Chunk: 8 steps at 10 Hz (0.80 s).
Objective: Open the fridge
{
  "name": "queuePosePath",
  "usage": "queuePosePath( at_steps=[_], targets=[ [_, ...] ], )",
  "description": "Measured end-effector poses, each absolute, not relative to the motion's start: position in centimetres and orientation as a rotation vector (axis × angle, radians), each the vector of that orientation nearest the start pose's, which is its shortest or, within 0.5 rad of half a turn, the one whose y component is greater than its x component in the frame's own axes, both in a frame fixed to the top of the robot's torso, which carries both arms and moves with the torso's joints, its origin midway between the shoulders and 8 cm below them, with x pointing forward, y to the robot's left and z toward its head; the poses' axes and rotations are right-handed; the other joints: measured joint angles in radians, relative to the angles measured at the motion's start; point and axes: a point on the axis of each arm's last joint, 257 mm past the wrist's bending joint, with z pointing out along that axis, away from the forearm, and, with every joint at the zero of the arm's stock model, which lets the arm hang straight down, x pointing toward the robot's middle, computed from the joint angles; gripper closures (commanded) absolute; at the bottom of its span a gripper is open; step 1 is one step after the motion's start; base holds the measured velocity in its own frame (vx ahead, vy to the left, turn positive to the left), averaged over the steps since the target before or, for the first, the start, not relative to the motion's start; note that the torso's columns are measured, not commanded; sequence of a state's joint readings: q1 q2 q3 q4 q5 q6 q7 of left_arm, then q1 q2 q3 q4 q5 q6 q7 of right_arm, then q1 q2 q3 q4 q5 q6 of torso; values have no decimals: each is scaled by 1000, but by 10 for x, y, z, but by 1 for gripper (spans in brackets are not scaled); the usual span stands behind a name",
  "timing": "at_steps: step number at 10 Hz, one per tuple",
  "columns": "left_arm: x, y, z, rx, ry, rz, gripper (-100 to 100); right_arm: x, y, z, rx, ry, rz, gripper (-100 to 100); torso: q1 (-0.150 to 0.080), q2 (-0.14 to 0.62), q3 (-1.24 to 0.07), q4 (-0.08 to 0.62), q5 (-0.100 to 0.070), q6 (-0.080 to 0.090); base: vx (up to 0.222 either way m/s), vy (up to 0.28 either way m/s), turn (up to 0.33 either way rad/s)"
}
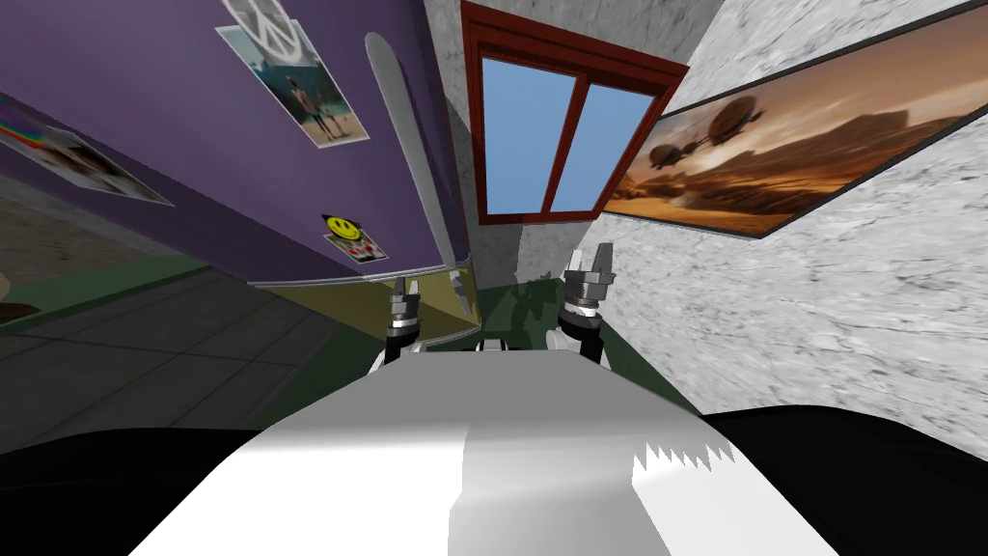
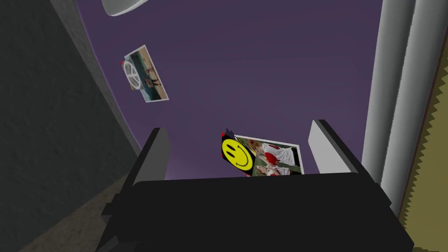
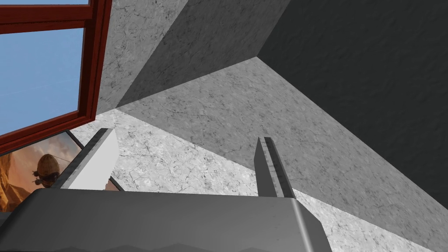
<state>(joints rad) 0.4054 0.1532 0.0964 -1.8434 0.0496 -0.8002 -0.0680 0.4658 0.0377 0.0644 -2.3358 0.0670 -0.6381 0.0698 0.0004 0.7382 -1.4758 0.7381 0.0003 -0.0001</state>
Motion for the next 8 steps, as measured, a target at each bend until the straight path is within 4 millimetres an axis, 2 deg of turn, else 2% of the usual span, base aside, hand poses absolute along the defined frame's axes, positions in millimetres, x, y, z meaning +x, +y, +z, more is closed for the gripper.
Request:
queuePosePath(
  at_steps=[6,8],
  targets=[
    [367,343,-107,-687,689,-1155,-100,309,-244,82,448,472,1312,0,-1,-2,-1,0,0,0,150,-172,39],
    [365,348,-115,-733,651,-1150,-100,309,-244,82,448,473,1312,0,2,-1,0,-1,2,4,73,-81,50]
  ],
)
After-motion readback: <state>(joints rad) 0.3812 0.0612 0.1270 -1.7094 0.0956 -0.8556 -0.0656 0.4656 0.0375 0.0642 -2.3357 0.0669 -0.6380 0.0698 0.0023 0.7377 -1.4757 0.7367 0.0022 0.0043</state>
